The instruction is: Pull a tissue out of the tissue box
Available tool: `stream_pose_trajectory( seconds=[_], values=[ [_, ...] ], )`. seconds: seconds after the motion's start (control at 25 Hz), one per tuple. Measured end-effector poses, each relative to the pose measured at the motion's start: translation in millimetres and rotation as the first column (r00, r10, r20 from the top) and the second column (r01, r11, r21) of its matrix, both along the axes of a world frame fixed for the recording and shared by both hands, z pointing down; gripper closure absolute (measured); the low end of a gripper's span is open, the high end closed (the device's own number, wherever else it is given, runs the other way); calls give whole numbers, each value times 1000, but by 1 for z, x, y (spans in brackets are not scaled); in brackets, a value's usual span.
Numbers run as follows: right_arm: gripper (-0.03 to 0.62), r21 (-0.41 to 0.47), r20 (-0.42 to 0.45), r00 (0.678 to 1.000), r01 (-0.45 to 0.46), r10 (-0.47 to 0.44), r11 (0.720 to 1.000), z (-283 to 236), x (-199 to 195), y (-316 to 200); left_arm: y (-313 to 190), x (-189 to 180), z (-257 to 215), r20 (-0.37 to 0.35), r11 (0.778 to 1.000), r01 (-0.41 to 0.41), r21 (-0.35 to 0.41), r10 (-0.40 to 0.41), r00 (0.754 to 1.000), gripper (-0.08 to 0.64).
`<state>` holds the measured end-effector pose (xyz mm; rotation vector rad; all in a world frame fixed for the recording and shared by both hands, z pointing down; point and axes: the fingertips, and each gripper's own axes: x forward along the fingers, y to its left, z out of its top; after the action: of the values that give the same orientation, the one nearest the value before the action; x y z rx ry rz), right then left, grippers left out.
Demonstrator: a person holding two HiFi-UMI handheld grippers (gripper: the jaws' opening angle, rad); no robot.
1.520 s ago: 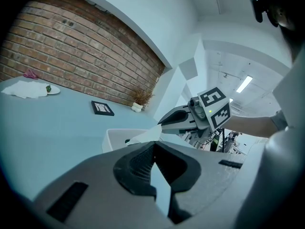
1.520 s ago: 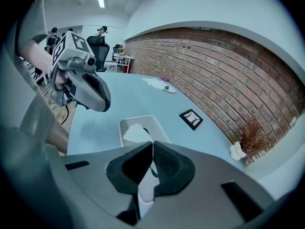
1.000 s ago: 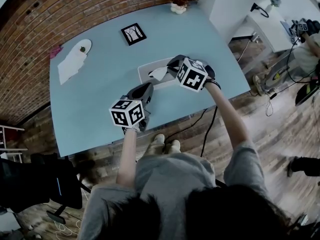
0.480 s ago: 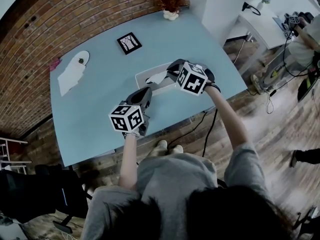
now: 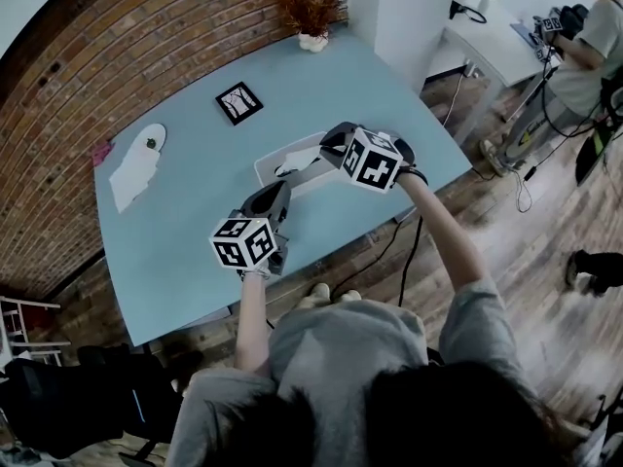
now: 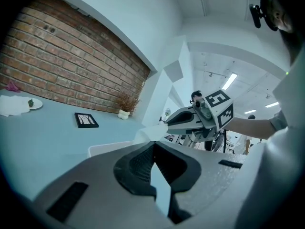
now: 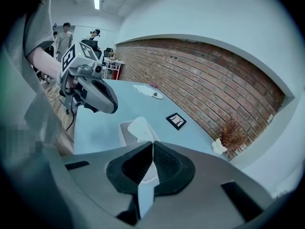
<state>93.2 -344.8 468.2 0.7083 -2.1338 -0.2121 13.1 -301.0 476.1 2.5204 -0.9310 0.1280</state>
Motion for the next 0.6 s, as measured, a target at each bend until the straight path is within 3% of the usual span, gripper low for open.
stream_pose_trajectory(
  seconds=[0.6],
  values=[
    [588, 52, 113, 991, -73, 67, 996, -24, 15, 20, 10, 7, -8, 3, 999, -45, 31, 45, 999, 557]
  ],
)
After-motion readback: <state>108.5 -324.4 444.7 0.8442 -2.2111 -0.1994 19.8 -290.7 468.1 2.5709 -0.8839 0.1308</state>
